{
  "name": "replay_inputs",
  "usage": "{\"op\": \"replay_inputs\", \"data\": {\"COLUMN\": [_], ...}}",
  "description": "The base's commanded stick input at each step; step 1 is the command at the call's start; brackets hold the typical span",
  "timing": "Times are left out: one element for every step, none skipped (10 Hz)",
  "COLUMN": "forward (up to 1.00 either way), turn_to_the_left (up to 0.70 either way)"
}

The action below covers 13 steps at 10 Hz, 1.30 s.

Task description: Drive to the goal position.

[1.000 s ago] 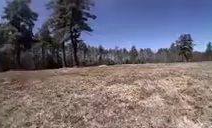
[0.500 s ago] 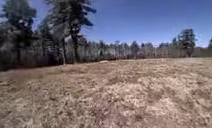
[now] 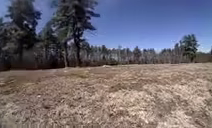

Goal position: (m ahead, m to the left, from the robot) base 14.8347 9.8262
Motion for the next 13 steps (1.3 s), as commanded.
{"op": "replay_inputs", "data": {"forward": [0.70, 0.70, 0.70, 0.70, 0.70, 0.70, 0.70, 0.70, 0.70, 0.70, 0.70, 0.70, 0.70], "turn_to_the_left": [-0.28, -0.15, 0.00, 0.00, 0.00, 0.00, 0.00, -0.11, -0.26, -0.35, -0.11, 0.00, 0.00]}}
